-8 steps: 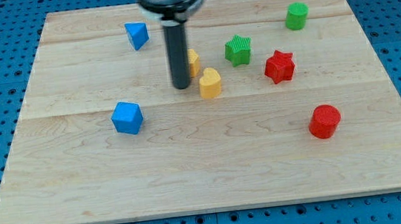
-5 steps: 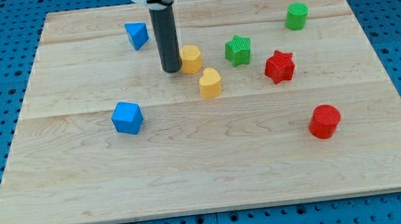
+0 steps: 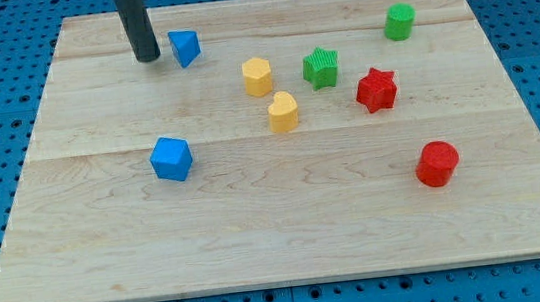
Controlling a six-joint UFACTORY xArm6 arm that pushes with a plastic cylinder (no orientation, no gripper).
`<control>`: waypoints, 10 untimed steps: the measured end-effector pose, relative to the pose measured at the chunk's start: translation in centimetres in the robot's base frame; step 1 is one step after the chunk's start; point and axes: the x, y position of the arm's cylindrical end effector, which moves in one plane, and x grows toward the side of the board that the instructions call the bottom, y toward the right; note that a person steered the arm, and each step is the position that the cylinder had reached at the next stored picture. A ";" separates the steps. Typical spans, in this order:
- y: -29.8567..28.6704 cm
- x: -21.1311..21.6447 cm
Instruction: Place the triangle to the left of the hexagon
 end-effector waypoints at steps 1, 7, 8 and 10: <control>2.2 -3.6; 6.7 0.5; 6.8 3.0; 6.1 6.3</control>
